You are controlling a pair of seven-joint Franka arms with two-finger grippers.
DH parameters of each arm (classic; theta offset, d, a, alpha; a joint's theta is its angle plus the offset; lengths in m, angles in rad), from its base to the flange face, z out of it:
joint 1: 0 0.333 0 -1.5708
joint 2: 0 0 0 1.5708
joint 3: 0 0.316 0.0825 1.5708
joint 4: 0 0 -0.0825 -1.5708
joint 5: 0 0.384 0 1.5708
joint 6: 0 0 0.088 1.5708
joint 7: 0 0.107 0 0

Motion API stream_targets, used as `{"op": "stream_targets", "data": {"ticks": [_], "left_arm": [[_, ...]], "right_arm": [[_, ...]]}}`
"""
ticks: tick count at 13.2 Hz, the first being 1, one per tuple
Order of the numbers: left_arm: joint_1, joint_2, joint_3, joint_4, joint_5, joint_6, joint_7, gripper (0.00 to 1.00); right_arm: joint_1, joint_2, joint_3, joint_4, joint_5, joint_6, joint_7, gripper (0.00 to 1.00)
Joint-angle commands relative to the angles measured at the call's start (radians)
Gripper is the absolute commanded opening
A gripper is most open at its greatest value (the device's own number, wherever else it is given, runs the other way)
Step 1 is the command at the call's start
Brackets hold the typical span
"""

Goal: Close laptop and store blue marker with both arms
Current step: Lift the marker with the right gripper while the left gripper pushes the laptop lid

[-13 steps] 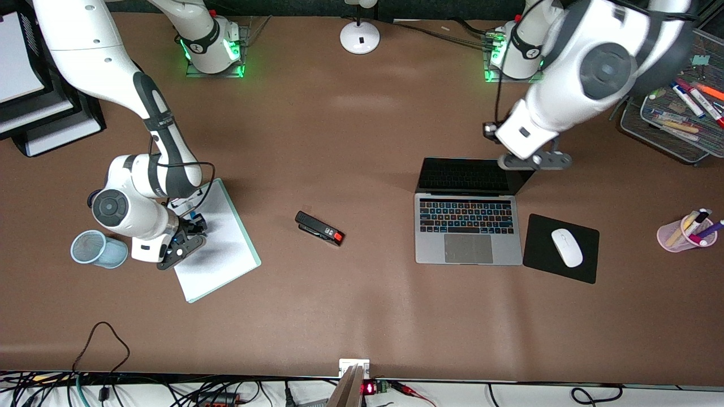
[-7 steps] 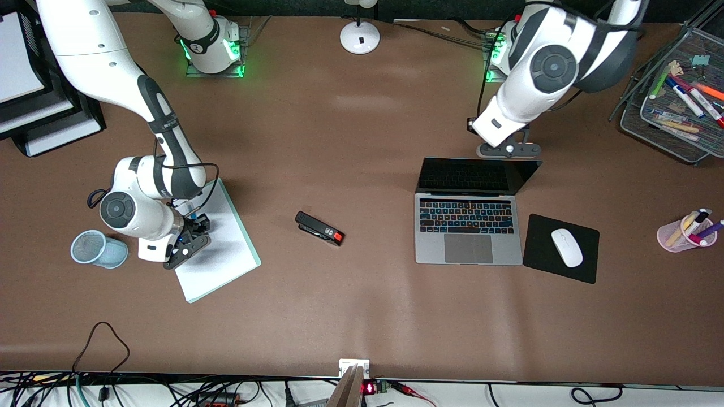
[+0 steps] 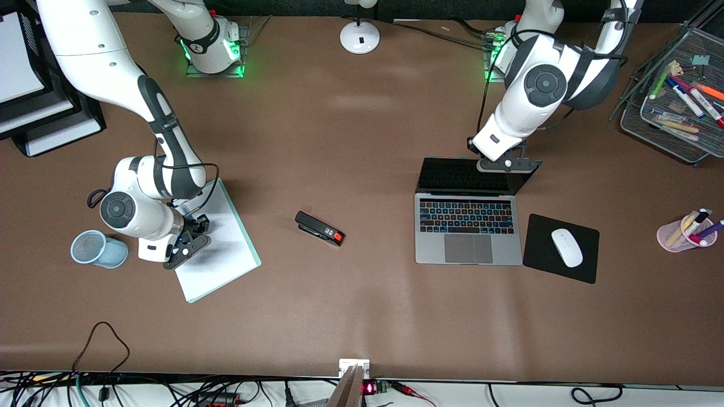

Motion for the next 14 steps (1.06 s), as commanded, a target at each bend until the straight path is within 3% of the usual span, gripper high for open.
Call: {"op": "stream_targets", "data": {"ticks": [1, 7, 9, 14], "left_arm": [[0.025, 0.019, -0.012, 0.009, 0.032, 0.094, 0.012, 0.00], [0.094, 0.114, -0.007, 0.061, 0.034, 0.274, 0.104, 0.00], [0.093, 0.177, -0.006, 0.133, 0.034, 0.276, 0.107, 0.00], [0.083, 0.342, -0.007, 0.292, 0.094, 0.276, 0.105, 0.00]], "right_arm": [[-0.005, 0.016, -0.001, 0.031, 0.024, 0.001, -0.010, 0.00], [-0.051, -0.082, -0.007, 0.106, 0.035, -0.098, -0.020, 0.00], [-0.070, -0.122, -0.007, 0.141, 0.035, -0.163, -0.030, 0.00], [-0.114, -0.222, -0.005, 0.143, 0.075, -0.172, -0.199, 0.00]]}}
